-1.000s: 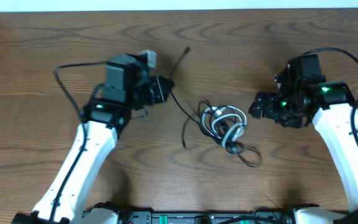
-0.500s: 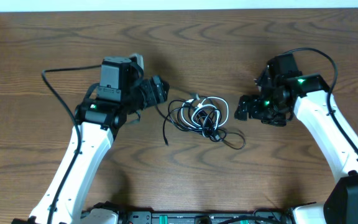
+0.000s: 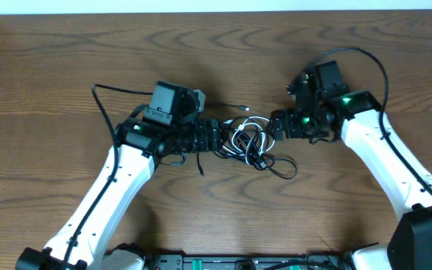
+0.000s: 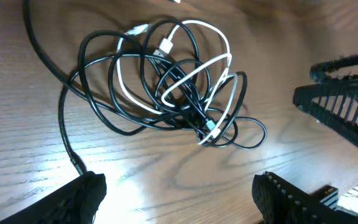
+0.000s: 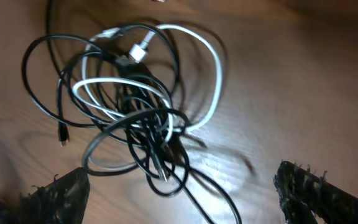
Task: Untangle cables
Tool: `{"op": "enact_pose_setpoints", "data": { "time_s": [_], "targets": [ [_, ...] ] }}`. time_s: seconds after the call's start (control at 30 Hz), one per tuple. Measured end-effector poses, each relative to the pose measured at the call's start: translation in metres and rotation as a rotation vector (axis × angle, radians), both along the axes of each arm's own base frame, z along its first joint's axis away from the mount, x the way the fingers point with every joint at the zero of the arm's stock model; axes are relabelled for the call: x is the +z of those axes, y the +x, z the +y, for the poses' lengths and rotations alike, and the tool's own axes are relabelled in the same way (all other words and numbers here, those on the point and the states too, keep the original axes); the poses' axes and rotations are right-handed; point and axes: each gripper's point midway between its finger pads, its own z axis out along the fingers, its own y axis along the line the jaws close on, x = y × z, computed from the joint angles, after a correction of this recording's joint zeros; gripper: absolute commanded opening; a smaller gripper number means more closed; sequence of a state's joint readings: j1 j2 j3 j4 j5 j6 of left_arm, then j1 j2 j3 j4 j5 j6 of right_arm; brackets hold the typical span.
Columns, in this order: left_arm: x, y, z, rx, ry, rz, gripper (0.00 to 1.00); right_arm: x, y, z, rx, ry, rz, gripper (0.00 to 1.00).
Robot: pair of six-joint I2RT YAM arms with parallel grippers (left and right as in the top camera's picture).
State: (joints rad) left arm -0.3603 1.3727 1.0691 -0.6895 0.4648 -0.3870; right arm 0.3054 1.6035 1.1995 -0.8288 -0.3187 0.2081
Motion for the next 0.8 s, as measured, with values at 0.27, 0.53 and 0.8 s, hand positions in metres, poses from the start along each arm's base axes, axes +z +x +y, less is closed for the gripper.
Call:
{"op": "enact_pose_setpoints", "data": {
  "time_s": [0.27,0.53,0.8],
  "targets": [
    [-0.006,0.005,0.012,0.034,0.074,-0.018,0.79,-0.013,0.004,0.016,0.106,-0.011,-0.029,0.81],
    [-0.01,0.013,0.028,0.087,0.166,-0.053,0.79,-0.036,0.001,0.02,0.204,-0.021,0.002,0.63],
    [-0.011,0.016,0.034,0.104,0.196,-0.065,0.79,-0.05,-0.004,0.023,0.304,-0.019,0.012,0.5]
  ]
}}
